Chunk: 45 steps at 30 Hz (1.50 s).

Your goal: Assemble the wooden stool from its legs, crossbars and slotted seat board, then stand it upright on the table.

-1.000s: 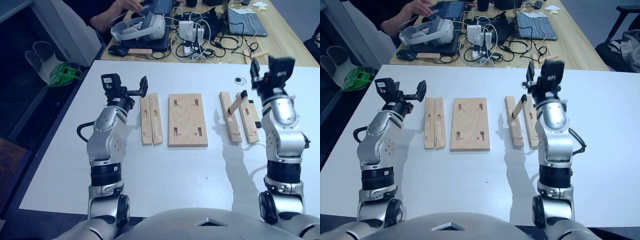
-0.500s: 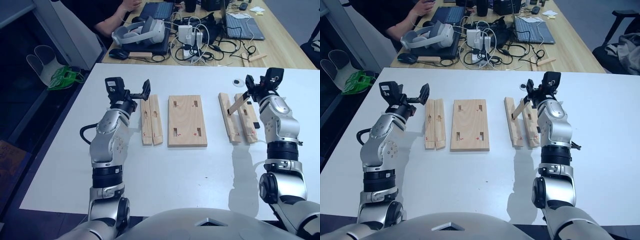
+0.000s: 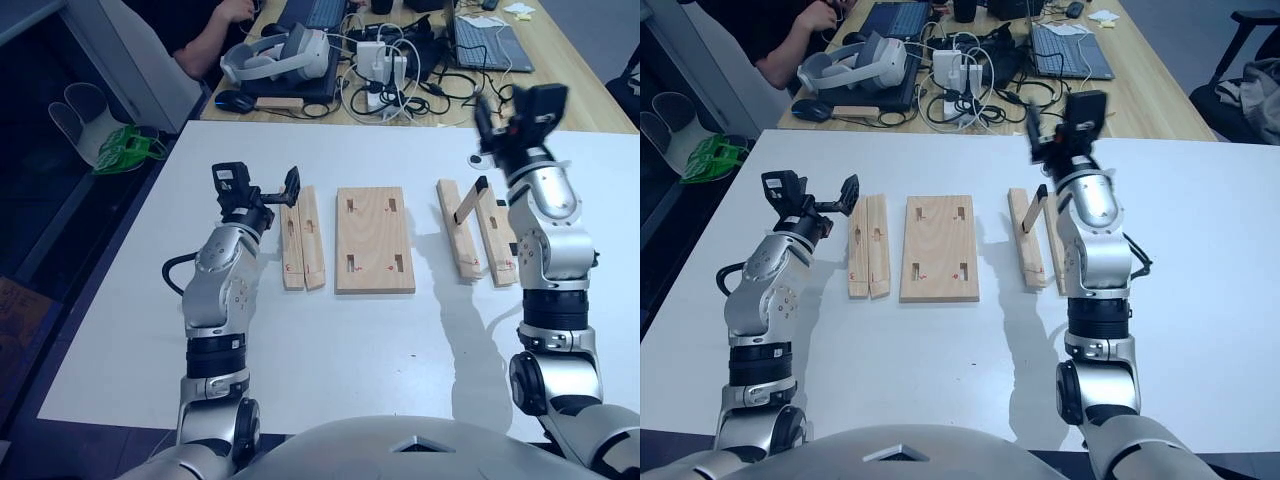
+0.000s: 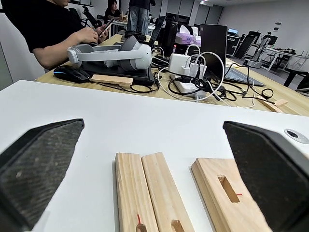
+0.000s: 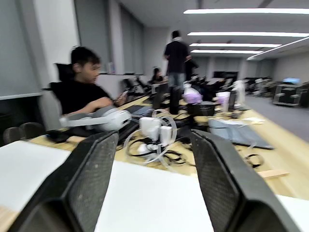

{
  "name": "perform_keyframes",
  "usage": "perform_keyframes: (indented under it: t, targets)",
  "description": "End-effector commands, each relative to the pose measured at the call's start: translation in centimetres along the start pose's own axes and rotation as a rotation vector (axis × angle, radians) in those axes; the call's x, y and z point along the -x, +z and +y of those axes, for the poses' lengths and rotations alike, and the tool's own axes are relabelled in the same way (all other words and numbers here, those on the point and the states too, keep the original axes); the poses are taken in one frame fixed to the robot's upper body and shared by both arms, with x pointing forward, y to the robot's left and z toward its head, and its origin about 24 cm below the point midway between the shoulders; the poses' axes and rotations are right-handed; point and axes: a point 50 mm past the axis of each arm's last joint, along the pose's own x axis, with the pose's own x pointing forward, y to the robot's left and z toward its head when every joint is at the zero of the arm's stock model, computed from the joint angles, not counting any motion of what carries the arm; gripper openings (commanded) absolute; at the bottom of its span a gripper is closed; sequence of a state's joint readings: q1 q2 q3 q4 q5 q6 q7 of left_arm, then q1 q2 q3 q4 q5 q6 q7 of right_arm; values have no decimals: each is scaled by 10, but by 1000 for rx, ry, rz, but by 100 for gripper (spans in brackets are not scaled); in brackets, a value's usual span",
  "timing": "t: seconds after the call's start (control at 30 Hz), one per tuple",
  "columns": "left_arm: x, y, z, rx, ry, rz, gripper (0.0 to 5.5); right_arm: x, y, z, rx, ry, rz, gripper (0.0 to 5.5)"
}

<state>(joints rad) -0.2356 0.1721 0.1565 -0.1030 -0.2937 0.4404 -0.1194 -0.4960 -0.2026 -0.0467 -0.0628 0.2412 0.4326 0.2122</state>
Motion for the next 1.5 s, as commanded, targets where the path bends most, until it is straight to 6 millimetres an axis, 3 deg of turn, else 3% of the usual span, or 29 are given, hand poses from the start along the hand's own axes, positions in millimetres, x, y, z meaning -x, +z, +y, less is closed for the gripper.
perform_keyframes:
  t: [0.03,0.2,0.33,0.6,0.77,0.93,1.27,1.5]
  targets:
    - [0,-3,0,1,12,2,540,4,-8,15,-96,134,159,273]
    - [-1,-2,-2,4,10,0,540,16,-55,-26,-181,-184,458,273]
    - [-1,-2,-1,3,13,0,540,28,-71,-53,-189,-383,536,273]
    - [-2,-2,1,-5,12,0,540,15,-72,-51,-151,-388,552,273]
    - [-4,-2,-1,-6,8,-4,540,-3,-88,-58,-201,-367,665,273]
    - [-5,-2,-3,0,5,-11,540,-5,-105,-63,-245,-354,752,273]
    - [-5,-4,-2,3,8,-10,540,-6,-118,-48,-253,-299,787,118]
    - [-6,-5,-2,2,8,-6,540,-8,-108,-47,-198,-307,735,107]
